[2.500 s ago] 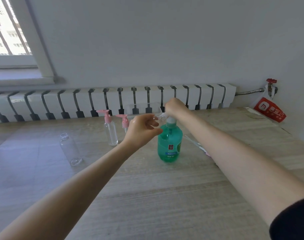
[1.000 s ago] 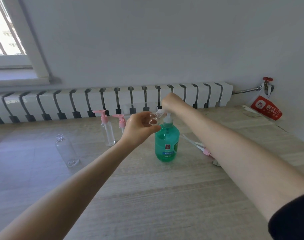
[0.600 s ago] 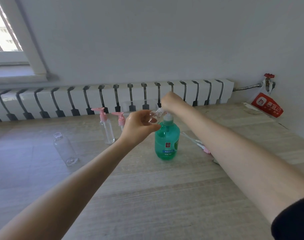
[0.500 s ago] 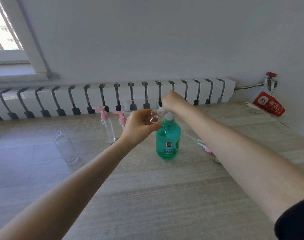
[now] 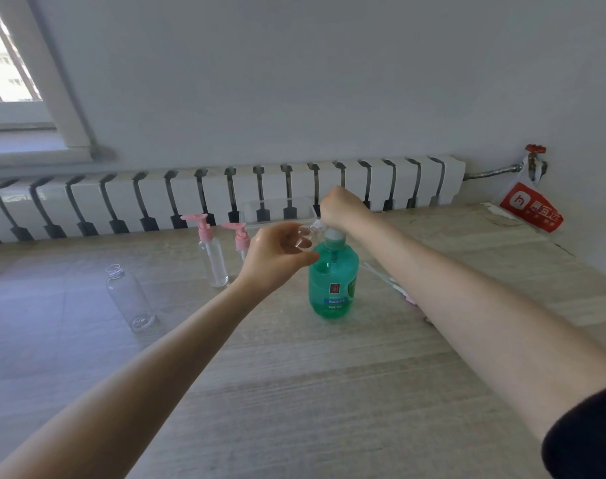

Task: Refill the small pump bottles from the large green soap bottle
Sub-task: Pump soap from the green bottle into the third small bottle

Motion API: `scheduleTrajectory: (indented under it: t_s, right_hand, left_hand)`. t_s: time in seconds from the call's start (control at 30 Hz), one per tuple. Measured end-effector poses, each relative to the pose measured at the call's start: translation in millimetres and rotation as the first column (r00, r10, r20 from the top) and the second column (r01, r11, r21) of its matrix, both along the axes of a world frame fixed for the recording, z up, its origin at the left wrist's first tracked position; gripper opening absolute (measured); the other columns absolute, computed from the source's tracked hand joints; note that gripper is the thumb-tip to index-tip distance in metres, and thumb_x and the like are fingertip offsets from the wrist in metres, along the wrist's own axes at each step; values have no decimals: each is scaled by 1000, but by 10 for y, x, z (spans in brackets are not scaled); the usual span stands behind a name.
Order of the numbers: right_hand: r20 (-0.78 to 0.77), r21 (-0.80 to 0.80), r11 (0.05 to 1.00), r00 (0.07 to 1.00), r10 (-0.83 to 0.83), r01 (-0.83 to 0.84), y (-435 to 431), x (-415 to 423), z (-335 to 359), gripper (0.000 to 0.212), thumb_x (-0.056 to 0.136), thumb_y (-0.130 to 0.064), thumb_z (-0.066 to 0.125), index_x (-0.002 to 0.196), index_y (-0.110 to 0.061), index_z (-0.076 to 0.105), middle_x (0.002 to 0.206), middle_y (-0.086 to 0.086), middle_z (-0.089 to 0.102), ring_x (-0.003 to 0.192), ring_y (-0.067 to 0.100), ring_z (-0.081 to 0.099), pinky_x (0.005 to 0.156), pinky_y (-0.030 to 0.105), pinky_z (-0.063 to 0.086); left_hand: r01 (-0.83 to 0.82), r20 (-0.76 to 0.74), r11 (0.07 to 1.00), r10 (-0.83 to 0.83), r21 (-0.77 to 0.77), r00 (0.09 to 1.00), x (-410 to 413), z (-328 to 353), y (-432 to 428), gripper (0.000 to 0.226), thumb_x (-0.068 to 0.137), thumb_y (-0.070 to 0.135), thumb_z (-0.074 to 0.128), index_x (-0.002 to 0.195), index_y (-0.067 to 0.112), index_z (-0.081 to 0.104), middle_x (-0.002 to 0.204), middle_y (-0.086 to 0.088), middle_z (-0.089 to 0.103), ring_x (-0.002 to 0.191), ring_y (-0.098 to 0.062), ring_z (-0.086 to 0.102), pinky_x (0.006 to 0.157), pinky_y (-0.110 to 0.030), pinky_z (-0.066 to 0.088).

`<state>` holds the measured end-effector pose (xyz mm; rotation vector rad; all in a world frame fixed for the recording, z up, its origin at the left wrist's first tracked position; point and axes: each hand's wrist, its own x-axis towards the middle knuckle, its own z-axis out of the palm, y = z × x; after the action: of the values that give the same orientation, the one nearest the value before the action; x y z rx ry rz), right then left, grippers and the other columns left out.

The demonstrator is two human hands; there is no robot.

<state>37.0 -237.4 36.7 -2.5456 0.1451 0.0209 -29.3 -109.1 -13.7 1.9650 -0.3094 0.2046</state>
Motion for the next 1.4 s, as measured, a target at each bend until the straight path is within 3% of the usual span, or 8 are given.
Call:
scheduleTrajectory:
  t_s: [0.17, 0.27, 0.4, 0.53, 0.7, 1.0, 1.17, 1.4]
  right_hand:
    - [-14, -25, 1000, 1000, 13, -13, -18, -1, 10, 30, 95, -8, 38, 66, -10, 34, 68, 3, 37, 59, 14, 37, 48, 24, 28]
    - [48, 17, 998, 997, 59, -59, -41, 17, 52, 33, 96, -5, 35, 63, -12, 29, 68, 3, 35, 70, 21, 42, 65, 32, 43]
    - [-7, -186, 981, 998, 55, -55, -18, -23, 193, 35, 95, -9, 43, 61, -7, 35, 67, 4, 36, 55, 12, 33, 48, 22, 28]
    - [-2, -281, 956, 996, 87, -84, -15, 1, 174, 36, 96, -10, 42, 61, -7, 37, 66, 4, 36, 54, 11, 33, 48, 20, 26]
    - [50, -64, 995, 995, 85, -82, -52, 49, 110, 34, 95, -6, 35, 63, -14, 27, 67, 3, 34, 56, 13, 31, 53, 24, 32]
    - [-16, -82, 996, 999, 31, -32, 9, 64, 17, 26, 91, -3, 38, 67, -10, 31, 70, 4, 37, 58, 13, 35, 48, 25, 25]
    - [41, 1, 1000, 999, 7, -7, 19, 25, -34, 5, 92, -8, 38, 94, -9, 43, 71, 4, 40, 61, 15, 40, 51, 27, 31]
    - [-5, 19, 1000, 1000, 14, -14, 8, 5, 4, 18, 93, -9, 39, 75, -11, 37, 73, 5, 42, 59, 14, 38, 49, 26, 28]
  left_hand:
    - [6, -13, 1000, -6, 2, 1000, -6, 24, 0, 44, 74, 10, 78, 116, 9, 63, 99, -1, 70, 83, -11, 69, 78, -25, 57]
    - [8, -24, 1000, -9, -28, 1000, -15, 52, -1, 43, 75, 9, 77, 116, 7, 64, 100, -3, 70, 85, -13, 69, 81, -29, 57]
    - [15, -27, 999, -17, -44, 999, -12, 107, -11, 42, 75, 8, 77, 115, 7, 64, 99, -2, 71, 85, -11, 69, 79, -25, 57]
    - [16, -34, 999, -17, -47, 999, -3, 111, -12, 42, 74, 8, 77, 115, 7, 64, 99, -2, 71, 85, -12, 69, 81, -28, 57]
    - [15, -44, 998, -18, -62, 999, -3, 101, -7, 40, 74, 6, 77, 112, 8, 65, 96, -2, 71, 86, -16, 70, 83, -32, 57]
    - [24, -67, 997, -29, -80, 997, -28, 43, -10, 33, 74, 5, 76, 104, 13, 66, 95, -3, 72, 89, -19, 69, 85, -35, 57]
    - [29, -72, 998, -33, -55, 997, -9, 9, 13, 37, 73, 7, 77, 108, 6, 66, 97, -5, 71, 89, -19, 69, 86, -40, 57]
    - [20, -80, 998, -24, -55, 997, -15, 28, 2, 36, 73, 6, 77, 107, 8, 67, 96, -5, 71, 88, -18, 69, 85, -37, 57]
